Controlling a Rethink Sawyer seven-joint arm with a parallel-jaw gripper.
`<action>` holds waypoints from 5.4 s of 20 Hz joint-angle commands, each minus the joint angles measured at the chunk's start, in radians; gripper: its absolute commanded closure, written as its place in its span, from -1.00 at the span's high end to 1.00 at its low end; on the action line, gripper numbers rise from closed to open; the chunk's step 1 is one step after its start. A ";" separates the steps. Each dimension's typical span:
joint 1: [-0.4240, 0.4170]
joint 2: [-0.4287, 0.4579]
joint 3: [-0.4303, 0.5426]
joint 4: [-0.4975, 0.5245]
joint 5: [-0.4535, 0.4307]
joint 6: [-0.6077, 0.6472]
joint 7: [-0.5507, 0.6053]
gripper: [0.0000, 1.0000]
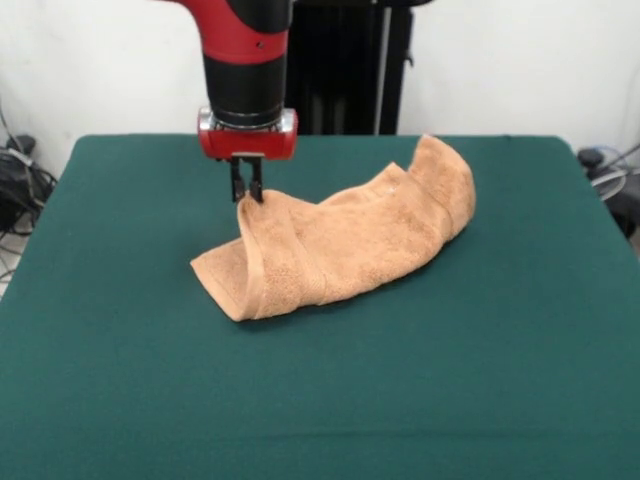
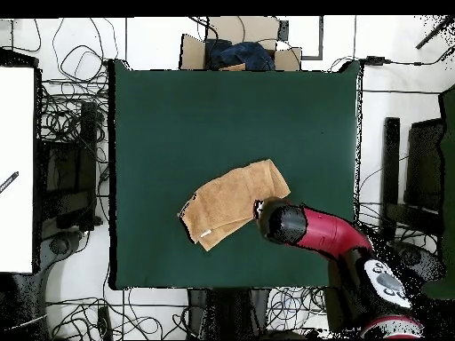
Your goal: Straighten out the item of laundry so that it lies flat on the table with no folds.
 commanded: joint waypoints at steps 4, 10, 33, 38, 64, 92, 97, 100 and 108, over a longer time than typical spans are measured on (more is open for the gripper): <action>0.043 -0.114 0.087 0.056 0.086 0.128 0.144 -1.00; 0.046 -0.085 0.142 0.017 0.110 0.140 0.108 -1.00; 0.086 0.016 0.167 -0.092 0.072 0.093 0.075 -1.00; 0.093 -0.010 0.168 -0.086 0.084 0.128 0.082 -1.00; 0.133 0.058 0.133 -0.174 0.078 0.147 0.102 -1.00; 0.264 0.352 0.109 -0.758 0.135 0.435 0.114 -1.00; 0.286 0.376 0.108 -0.829 0.145 0.520 0.125 -1.00; 0.292 0.402 0.104 -0.918 0.135 0.598 0.106 -1.00; 0.279 0.429 0.133 -0.948 0.153 0.620 0.103 -1.00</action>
